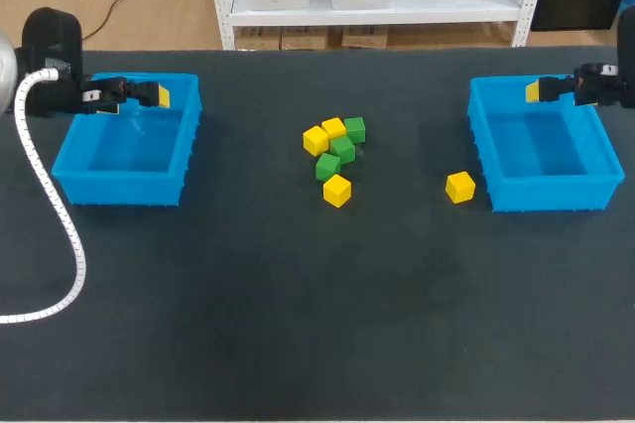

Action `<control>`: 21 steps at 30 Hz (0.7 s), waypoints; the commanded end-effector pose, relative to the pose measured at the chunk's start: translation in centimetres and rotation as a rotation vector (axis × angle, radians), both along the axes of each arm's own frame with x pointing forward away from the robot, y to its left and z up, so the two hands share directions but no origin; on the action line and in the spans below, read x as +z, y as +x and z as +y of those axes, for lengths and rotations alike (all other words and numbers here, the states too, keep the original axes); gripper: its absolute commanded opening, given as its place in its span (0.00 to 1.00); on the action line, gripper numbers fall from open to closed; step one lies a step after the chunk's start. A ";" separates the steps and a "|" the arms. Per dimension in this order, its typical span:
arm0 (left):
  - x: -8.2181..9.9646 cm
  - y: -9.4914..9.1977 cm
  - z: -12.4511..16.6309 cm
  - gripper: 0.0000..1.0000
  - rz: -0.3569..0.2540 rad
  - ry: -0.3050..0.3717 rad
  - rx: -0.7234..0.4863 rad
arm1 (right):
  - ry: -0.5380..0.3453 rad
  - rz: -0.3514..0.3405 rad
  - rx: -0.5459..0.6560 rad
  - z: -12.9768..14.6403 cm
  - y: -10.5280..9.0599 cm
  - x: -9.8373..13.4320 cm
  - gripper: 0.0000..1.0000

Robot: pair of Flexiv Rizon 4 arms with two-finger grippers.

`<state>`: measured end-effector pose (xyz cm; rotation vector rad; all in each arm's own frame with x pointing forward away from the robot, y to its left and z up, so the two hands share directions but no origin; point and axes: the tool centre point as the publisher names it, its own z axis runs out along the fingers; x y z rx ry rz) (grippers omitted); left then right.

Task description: Put the green cubes in the right bin and the yellow cubes in the left bin.

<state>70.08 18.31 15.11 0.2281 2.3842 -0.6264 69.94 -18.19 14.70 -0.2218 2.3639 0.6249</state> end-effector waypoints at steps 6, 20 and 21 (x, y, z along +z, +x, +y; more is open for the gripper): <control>-0.1 -0.1 0.1 1.00 -0.006 -0.006 -0.003 | -0.004 0.000 -0.002 0.0 -0.1 0.1 1.00; -0.1 -0.1 0.1 1.00 -0.006 -0.006 -0.003 | -0.148 -0.001 0.150 2.8 4.1 2.5 1.00; -0.1 -0.1 0.1 1.00 -0.006 -0.006 -0.003 | -0.174 0.001 0.182 3.0 4.6 2.7 1.00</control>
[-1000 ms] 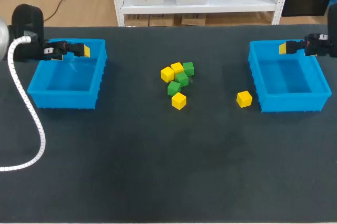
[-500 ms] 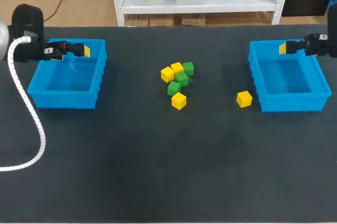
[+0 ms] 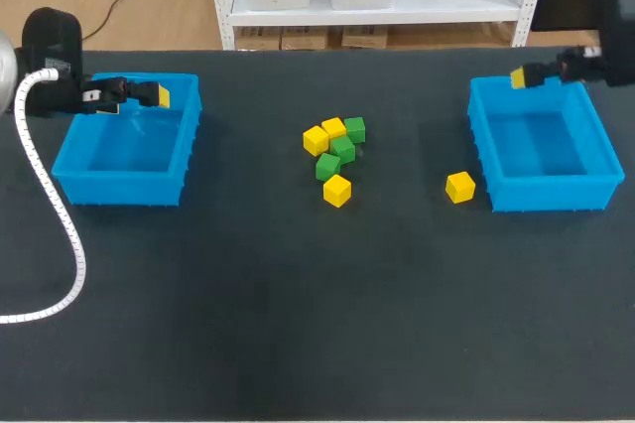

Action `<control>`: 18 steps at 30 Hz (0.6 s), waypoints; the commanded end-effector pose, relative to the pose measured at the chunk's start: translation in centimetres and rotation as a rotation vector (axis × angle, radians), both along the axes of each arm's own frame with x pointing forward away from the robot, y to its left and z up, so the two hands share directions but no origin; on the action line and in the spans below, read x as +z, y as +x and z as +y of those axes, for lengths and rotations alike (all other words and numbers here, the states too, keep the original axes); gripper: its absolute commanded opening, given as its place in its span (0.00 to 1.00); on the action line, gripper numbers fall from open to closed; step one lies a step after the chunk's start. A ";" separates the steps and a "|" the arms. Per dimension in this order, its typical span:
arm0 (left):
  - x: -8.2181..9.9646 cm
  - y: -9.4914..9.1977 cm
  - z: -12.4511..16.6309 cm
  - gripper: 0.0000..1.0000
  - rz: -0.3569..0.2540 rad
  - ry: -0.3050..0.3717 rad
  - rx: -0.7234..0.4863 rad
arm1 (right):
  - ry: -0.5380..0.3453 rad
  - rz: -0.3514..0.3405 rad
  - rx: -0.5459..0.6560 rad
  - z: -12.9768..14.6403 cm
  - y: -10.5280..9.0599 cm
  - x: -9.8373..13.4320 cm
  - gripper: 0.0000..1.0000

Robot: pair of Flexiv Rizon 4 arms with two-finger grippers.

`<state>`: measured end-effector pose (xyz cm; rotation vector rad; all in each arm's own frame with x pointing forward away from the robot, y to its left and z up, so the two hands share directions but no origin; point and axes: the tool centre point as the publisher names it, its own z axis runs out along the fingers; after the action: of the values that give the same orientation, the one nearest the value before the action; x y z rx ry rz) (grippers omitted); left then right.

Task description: Put the green cubes in the right bin and the yellow cubes in the left bin.

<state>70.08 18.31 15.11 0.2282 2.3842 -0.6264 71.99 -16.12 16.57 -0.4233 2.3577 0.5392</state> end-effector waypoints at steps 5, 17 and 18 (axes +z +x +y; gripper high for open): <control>-0.1 -0.1 0.1 1.00 -0.006 -0.006 -0.003 | -0.258 0.052 0.254 2.6 5.7 1.9 1.00; -0.1 -0.1 0.1 1.00 -0.006 -0.006 -0.003 | -0.671 0.046 0.668 8.7 13.3 2.1 1.00; -0.1 -0.1 0.1 1.00 -0.006 -0.006 -0.003 | -0.701 0.042 0.699 9.5 14.0 1.8 1.00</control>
<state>70.08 18.31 15.11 0.2281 2.3842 -0.6264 81.45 -10.15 18.55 -1.1129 2.3097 0.1931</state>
